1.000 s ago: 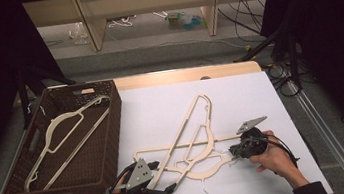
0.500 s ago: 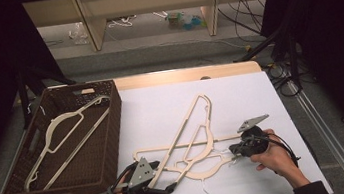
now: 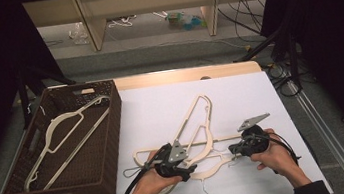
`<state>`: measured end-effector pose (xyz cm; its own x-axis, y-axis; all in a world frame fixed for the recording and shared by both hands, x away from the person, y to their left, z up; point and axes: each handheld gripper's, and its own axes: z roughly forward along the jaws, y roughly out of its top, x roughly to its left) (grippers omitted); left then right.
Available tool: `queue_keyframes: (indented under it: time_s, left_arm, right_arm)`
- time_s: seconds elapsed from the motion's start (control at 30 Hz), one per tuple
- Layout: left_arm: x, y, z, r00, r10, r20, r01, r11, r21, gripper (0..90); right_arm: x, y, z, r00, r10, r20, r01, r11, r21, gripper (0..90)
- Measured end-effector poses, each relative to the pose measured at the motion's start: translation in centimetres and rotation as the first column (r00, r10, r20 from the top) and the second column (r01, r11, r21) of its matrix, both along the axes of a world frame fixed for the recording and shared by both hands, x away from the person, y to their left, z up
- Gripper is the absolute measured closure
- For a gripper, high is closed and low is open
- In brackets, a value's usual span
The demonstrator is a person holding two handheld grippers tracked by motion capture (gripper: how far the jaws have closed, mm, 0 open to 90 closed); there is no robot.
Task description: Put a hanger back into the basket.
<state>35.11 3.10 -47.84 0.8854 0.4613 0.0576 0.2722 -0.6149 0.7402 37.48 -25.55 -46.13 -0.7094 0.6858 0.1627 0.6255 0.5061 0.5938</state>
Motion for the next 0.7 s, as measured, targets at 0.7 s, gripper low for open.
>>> queue_keyframes:
  time_s: [0.7]
  left_arm:
    - [1.5, -2.8, -0.5, 0.9993, -0.028, -0.026, 0.030, 0.9932, 0.112, 73.7]
  right_arm:
    - [-0.3, 0.5, 1.0, 0.9998, 0.019, 0.005, -0.019, 0.999, 0.037, 89.0]
